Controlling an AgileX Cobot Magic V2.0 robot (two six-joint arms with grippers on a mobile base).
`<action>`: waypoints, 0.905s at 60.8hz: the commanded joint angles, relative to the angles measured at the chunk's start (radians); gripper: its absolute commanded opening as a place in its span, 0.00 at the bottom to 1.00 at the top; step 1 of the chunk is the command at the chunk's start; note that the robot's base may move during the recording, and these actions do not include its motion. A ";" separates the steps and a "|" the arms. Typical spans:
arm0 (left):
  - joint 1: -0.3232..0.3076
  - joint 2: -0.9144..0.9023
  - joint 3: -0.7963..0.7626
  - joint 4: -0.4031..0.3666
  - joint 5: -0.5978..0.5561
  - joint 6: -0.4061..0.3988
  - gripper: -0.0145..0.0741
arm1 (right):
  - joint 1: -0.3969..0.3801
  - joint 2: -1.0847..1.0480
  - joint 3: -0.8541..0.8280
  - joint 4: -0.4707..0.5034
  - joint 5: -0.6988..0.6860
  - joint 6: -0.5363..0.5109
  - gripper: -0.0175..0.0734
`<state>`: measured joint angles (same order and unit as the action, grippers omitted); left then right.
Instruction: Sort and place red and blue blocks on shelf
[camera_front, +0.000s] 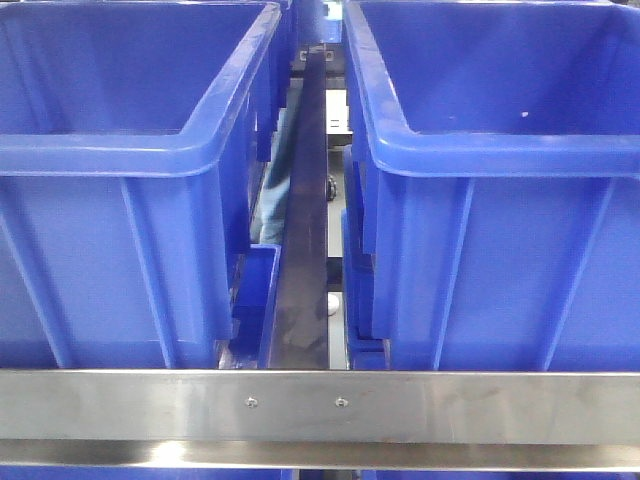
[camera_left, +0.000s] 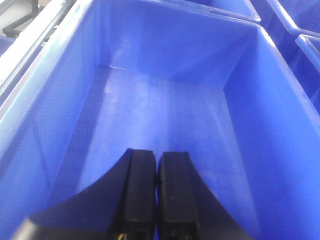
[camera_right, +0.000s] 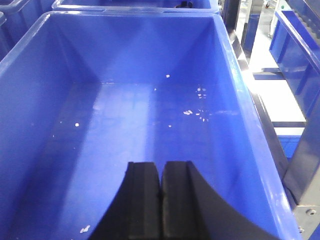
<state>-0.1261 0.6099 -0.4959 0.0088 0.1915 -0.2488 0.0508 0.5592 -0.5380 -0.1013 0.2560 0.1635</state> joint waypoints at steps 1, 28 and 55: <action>0.002 -0.001 -0.028 -0.003 -0.089 -0.006 0.33 | 0.004 -0.004 -0.031 -0.010 -0.090 -0.006 0.25; 0.002 -0.001 -0.028 -0.003 -0.089 -0.006 0.33 | 0.000 -0.320 0.288 0.017 -0.131 -0.006 0.25; 0.002 -0.001 -0.028 -0.003 -0.089 -0.006 0.33 | 0.000 -0.591 0.546 0.083 -0.249 -0.006 0.25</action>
<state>-0.1261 0.6099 -0.4959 0.0088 0.1915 -0.2488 0.0508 -0.0087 0.0229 -0.0294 0.1222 0.1635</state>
